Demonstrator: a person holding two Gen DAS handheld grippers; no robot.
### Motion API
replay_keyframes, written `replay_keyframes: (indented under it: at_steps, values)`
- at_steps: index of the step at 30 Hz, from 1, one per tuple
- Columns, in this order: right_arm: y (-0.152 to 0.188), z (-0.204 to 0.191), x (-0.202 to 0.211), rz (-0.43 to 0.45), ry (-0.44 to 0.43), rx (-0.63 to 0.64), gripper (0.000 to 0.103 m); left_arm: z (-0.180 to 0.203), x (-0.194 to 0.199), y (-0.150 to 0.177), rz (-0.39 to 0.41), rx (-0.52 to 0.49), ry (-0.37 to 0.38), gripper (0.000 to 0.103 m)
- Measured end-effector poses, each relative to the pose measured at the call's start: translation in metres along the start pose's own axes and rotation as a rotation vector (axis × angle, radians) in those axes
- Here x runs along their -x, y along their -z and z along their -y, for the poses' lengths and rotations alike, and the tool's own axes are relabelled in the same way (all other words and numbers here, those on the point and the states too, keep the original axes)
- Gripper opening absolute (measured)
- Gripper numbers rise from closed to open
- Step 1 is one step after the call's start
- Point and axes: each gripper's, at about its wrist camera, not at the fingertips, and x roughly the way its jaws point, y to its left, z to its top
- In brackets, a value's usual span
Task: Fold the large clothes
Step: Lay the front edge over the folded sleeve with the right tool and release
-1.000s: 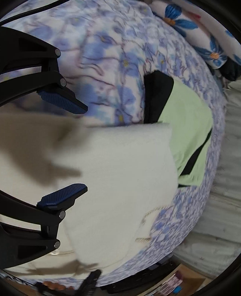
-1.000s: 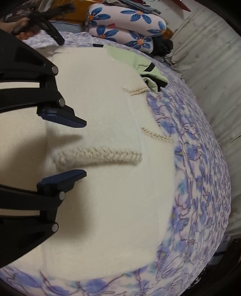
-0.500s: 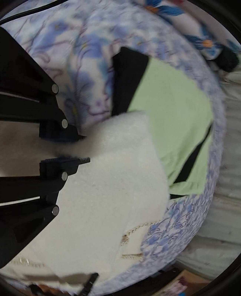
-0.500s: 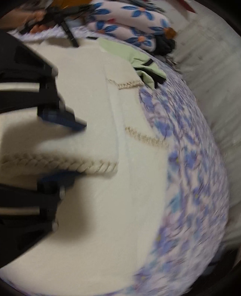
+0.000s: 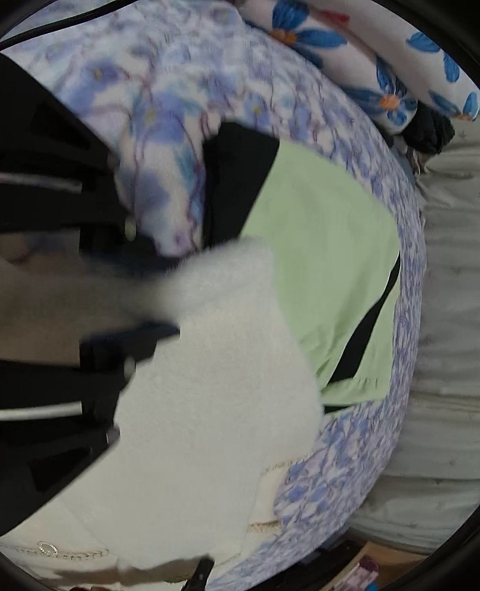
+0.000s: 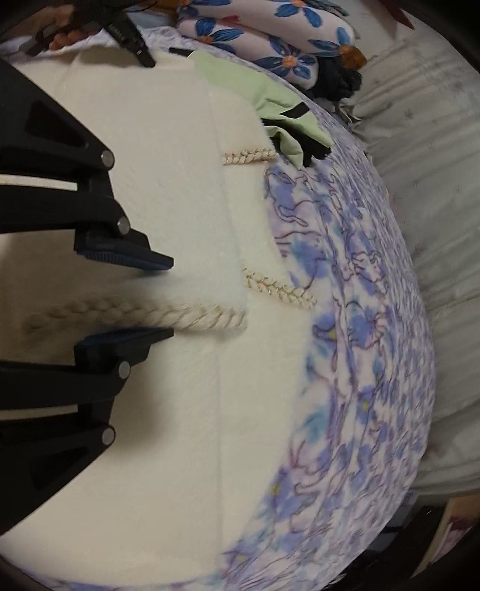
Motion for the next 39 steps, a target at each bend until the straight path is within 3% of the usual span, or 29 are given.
replay_keyframes:
  at_steps: [2, 4, 8, 12, 14, 16, 19, 23, 24, 25, 27, 28, 32, 37, 39]
  values:
    - [0.008, 0.001, 0.02, 0.039, 0.037, 0.015, 0.032, -0.001, 0.016, 0.002, 0.028, 0.0, -0.037, 0.054]
    - [0.018, -0.005, 0.037, 0.083, 0.064, 0.046, 0.034, 0.004, 0.036, 0.007, 0.075, -0.012, -0.018, 0.054]
    - [0.04, -0.039, 0.052, 0.083, -0.051, 0.109, 0.036, 0.037, 0.066, 0.024, 0.138, -0.052, 0.064, 0.054]
    - [0.056, -0.084, 0.038, 0.013, -0.171, 0.158, 0.036, 0.079, 0.057, 0.044, 0.062, -0.028, 0.118, 0.054]
    - [0.066, -0.102, 0.025, -0.022, -0.163, 0.214, 0.036, 0.096, 0.045, 0.053, 0.022, -0.029, 0.124, 0.054]
    - [0.073, -0.111, 0.014, -0.031, -0.113, 0.265, 0.036, 0.104, 0.029, 0.063, 0.006, -0.033, 0.076, 0.054]
    - [0.076, -0.104, 0.015, 0.0, -0.058, 0.314, 0.034, 0.099, 0.016, 0.07, 0.029, -0.038, 0.018, 0.054]
    - [0.066, -0.054, 0.022, 0.057, 0.17, 0.275, 0.035, 0.073, 0.016, 0.065, 0.043, -0.017, 0.018, 0.054]
    - [0.062, -0.035, 0.023, 0.057, 0.175, 0.232, 0.034, 0.067, 0.016, 0.065, 0.041, -0.026, 0.01, 0.054]
    - [0.059, -0.019, 0.025, 0.05, 0.118, 0.188, 0.031, 0.063, 0.016, 0.065, 0.038, -0.037, 0.022, 0.054]
    - [0.056, -0.002, 0.031, 0.036, 0.081, 0.141, 0.01, 0.06, 0.017, 0.065, 0.044, -0.06, 0.036, 0.054]
    - [0.055, 0.001, 0.033, 0.032, 0.079, 0.142, 0.009, 0.059, 0.018, 0.066, 0.049, -0.07, 0.042, 0.054]
    - [0.065, -0.01, 0.038, 0.024, 0.116, 0.157, 0.012, 0.057, 0.02, 0.066, 0.041, -0.047, 0.046, 0.054]
    - [0.073, -0.017, 0.045, -0.006, 0.105, 0.149, 0.019, 0.062, 0.038, 0.071, 0.03, -0.022, 0.055, 0.071]
    - [0.077, -0.016, 0.052, -0.008, 0.085, 0.129, 0.03, 0.068, 0.048, 0.076, 0.04, -0.043, 0.055, 0.076]
